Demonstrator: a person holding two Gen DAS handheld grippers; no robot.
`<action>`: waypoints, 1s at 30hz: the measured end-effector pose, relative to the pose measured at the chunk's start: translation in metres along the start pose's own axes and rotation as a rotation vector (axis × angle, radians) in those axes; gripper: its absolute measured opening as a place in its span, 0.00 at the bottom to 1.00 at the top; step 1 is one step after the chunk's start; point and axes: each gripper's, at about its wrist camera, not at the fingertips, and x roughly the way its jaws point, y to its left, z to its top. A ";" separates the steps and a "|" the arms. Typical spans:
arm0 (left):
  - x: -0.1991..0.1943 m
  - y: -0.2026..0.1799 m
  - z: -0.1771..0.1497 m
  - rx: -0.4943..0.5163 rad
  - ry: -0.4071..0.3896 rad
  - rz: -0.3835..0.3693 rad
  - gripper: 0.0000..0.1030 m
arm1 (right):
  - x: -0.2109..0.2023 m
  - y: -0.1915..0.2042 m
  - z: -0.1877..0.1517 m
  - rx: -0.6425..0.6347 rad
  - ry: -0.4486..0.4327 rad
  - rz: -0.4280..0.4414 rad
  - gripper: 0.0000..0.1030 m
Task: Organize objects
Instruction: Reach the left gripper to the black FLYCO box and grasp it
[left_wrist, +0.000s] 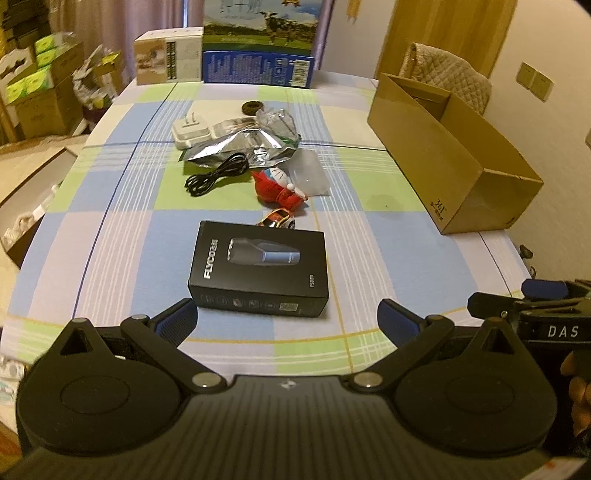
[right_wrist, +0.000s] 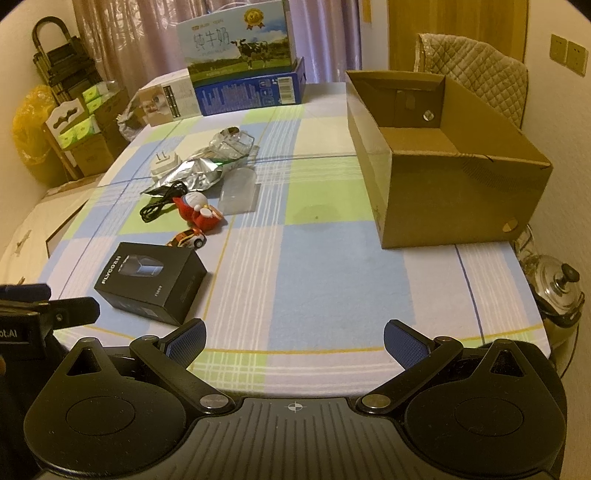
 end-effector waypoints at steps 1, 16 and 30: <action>0.000 0.002 0.002 0.014 0.000 -0.007 0.99 | 0.000 0.000 0.001 -0.011 -0.004 0.012 0.98; 0.028 0.023 0.037 0.474 0.054 -0.146 0.99 | 0.034 0.017 0.032 -0.351 0.032 0.200 0.86; 0.095 0.025 0.048 1.011 0.142 -0.371 0.98 | 0.096 0.044 0.051 -0.634 0.144 0.353 0.84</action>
